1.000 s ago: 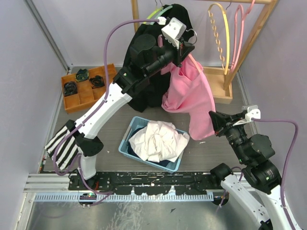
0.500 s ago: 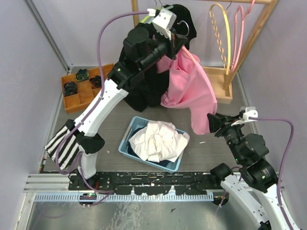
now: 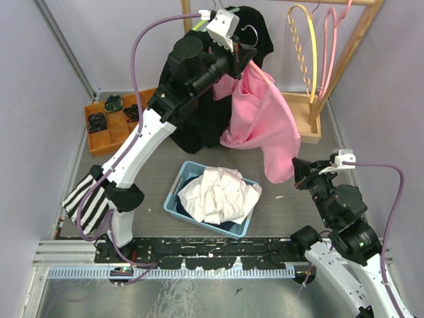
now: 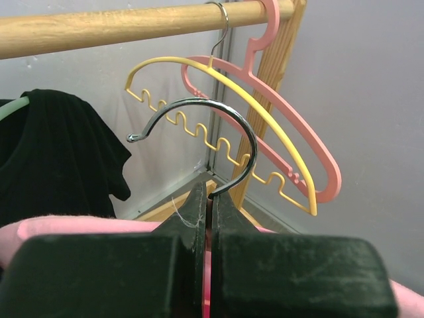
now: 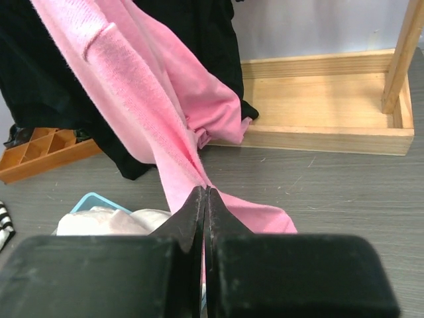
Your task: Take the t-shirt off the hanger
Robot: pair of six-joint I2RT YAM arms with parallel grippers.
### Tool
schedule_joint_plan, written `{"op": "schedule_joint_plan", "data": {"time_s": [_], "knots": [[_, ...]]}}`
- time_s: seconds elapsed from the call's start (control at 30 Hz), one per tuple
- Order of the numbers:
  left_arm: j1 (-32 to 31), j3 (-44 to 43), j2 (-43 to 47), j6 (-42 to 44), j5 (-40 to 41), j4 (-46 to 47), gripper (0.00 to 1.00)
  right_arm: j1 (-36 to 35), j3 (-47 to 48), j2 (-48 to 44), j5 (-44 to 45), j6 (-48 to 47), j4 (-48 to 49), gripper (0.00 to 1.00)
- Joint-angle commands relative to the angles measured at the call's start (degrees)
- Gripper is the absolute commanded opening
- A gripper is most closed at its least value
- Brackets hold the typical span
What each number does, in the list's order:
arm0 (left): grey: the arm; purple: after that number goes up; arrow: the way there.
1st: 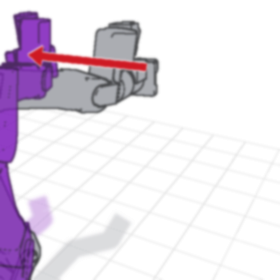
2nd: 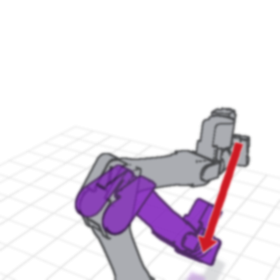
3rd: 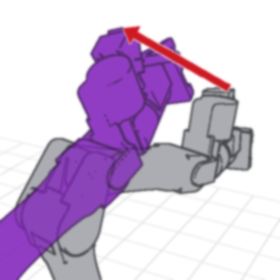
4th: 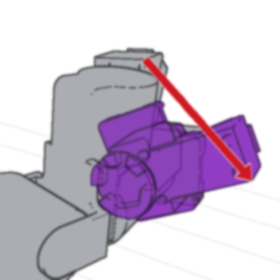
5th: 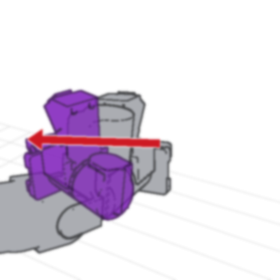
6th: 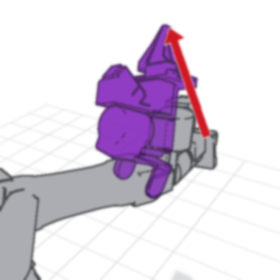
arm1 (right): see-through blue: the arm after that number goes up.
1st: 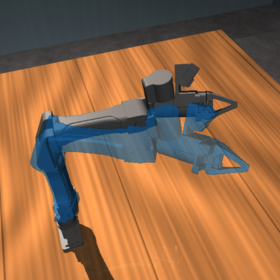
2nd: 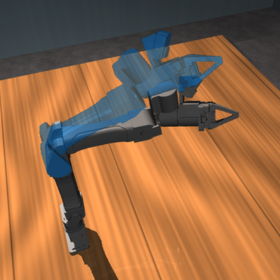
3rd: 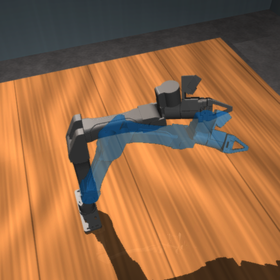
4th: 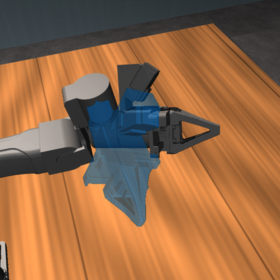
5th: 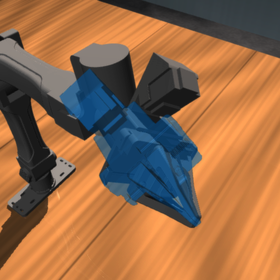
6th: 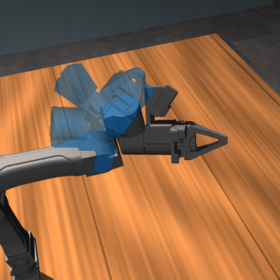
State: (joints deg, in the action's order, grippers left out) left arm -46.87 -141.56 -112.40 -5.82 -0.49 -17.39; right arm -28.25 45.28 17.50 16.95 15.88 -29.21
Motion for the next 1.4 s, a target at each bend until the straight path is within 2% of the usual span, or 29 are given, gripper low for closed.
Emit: {"op": "schedule_joint_plan", "data": {"time_s": [0.0, 0.1, 0.17, 0.23, 0.5, 0.57, 0.63, 0.67, 0.77, 0.8, 0.83, 1.23, 1.37], "knots": [[0.1, -1.6, 4.2, -0.5, 0.6, 6.5, 0.00, 0.2, 0.0, 0.2, 3.0, 1.2, -0.9, 0.04], [0.1, -1.5, 4.1, -0.5, 0.4, 6.2, 0.00, 0.2, 0.1, -0.9, -0.5, -0.1, 0.6, 0.41], [0.1, -1.1, 4.2, -0.6, 0.0, 6.1, 0.00, 0.2, 0.1, -2.2, -1.7, -0.7, 1.9, 0.56], [0.1, -0.2, 4.4, -1.0, -0.4, 6.3, 0.00, 0.2, 0.3, -2.8, -2.7, -1.3, 3.0, 0.60], [0.0, 1.8, 5.0, -2.1, -1.6, 6.4, 0.00, 0.2, 2.8, 0.4, -3.9, -3.9, 6.6, 0.61], [0.1, 2.2, 5.2, -2.3, -1.8, 6.4, 0.00, 0.2, 3.3, 1.8, -6.2, -4.5, 8.1, 0.61], [0.1, 2.3, 5.2, -2.4, -1.8, 6.3, 0.00, 0.2, 3.6, 3.0, -6.3, -4.8, 9.3, 0.53], [0.1, 2.5, 5.3, -2.4, -1.9, 6.2, 0.00, 0.2, 3.6, 3.4, -6.2, -4.9, 9.5, 0.46], [0.0, 2.3, 5.3, -2.3, -1.4, 6.2, 0.00, 0.2, 3.0, 3.1, -5.1, -4.2, 9.4, 0.12], [0.1, 2.2, 5.2, -2.3, -1.3, 6.2, 0.00, 0.2, 2.5, 2.7, -3.9, -3.5, 9.1, 0.04], [0.1, 2.1, 5.1, -2.2, -1.0, 6.2, 0.00, 0.2, 1.9, 2.0, -2.6, -2.9, 8.6, 0.01], [0.1, -3.7, 3.6, -2.3, 0.6, 4.8, 0.00, 0.1, -6.7, -5.4, 3.8, 13.6, -4.2, 0.01], [0.1, -3.2, 3.9, -2.7, 0.7, 5.1, 0.00, 0.2, -4.1, -2.1, 5.2, 17.9, -7.5, 0.01]]}}
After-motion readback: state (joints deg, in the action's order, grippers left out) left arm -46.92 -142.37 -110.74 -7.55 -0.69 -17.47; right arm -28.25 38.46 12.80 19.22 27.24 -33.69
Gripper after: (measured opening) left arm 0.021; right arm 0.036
